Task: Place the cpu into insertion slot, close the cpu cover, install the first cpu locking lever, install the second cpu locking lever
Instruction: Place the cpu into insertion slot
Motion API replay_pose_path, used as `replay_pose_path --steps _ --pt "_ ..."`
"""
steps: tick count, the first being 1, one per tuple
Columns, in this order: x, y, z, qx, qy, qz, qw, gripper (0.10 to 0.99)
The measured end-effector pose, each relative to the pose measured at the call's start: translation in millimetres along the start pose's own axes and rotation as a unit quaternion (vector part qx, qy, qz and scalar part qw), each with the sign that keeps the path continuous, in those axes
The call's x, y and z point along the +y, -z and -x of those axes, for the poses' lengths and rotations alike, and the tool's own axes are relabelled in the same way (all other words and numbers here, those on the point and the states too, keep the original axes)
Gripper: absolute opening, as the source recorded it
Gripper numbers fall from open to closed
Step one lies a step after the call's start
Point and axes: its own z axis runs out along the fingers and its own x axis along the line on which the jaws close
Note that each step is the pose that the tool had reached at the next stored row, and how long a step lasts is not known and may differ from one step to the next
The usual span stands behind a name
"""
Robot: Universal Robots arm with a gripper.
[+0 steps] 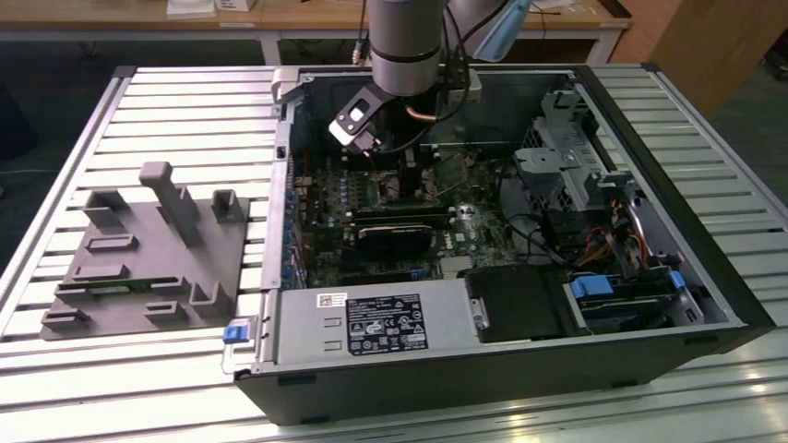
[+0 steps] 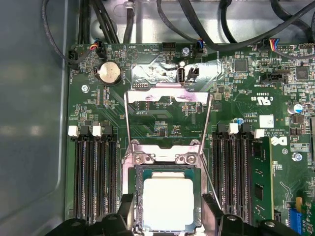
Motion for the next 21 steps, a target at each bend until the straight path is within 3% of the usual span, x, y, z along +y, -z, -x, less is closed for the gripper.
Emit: replay_pose_path --steps 17,21 --pt "-0.9 -12.5 0.2 -0.0002 0.000 0.0000 1.0000 0.647" --pt "-1.0 -14.2 -0.3 -0.0031 0.000 0.0001 1.0000 0.647"
